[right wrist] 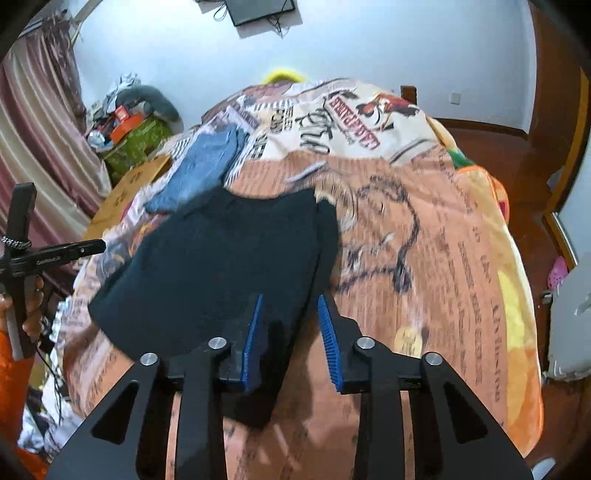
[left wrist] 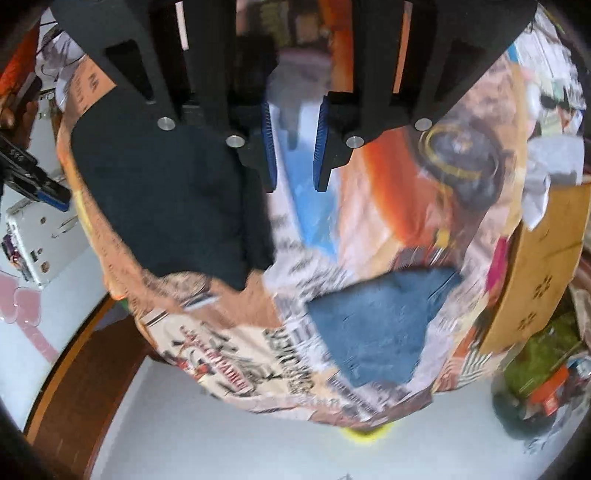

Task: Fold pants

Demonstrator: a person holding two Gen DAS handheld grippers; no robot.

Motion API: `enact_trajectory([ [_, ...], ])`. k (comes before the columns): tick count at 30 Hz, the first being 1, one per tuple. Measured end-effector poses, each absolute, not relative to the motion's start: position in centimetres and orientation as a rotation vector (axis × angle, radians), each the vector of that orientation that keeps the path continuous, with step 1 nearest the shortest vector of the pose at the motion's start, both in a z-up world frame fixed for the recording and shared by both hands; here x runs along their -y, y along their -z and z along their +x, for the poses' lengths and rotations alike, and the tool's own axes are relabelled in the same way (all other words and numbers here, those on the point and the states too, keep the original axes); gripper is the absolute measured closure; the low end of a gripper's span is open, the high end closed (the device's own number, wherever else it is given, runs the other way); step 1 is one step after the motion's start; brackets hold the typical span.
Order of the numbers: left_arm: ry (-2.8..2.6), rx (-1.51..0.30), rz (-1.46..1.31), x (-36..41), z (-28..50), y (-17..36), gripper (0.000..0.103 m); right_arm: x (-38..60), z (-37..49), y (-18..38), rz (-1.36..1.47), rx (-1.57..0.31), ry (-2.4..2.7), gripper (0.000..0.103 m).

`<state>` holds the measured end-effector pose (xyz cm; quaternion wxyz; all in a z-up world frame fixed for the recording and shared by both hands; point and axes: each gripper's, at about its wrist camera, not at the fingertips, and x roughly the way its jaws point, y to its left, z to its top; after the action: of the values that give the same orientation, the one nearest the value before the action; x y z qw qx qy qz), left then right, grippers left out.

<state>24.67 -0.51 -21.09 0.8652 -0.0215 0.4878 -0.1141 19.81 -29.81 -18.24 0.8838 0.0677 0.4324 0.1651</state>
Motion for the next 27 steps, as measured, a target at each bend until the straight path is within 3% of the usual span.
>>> enact_trajectory([
  [11, 0.412, -1.067, 0.013, 8.1, 30.7, 22.5, 0.078, 28.4, 27.9, 20.5, 0.112, -0.960, -0.401, 0.073],
  [22, 0.395, -1.074, 0.164, 10.8, 31.1, 26.5, 0.073, 27.1, 31.3, 24.3, 0.099, -1.039, -0.472, 0.073],
  [23, 0.390, -1.064, 0.187, 11.0, 30.8, 26.5, 0.070, 26.9, 31.2, 24.2, 0.077, -1.025, -0.473, 0.073],
  [25, 0.381, -1.043, 0.234, 11.6, 30.4, 26.7, 0.068, 26.6, 30.9, 23.5, 0.024, -0.982, -0.471, 0.088],
  [27, 0.375, -1.030, 0.257, 11.8, 30.2, 26.8, 0.068, 26.2, 30.4, 22.5, -0.034, -0.929, -0.458, 0.090],
])
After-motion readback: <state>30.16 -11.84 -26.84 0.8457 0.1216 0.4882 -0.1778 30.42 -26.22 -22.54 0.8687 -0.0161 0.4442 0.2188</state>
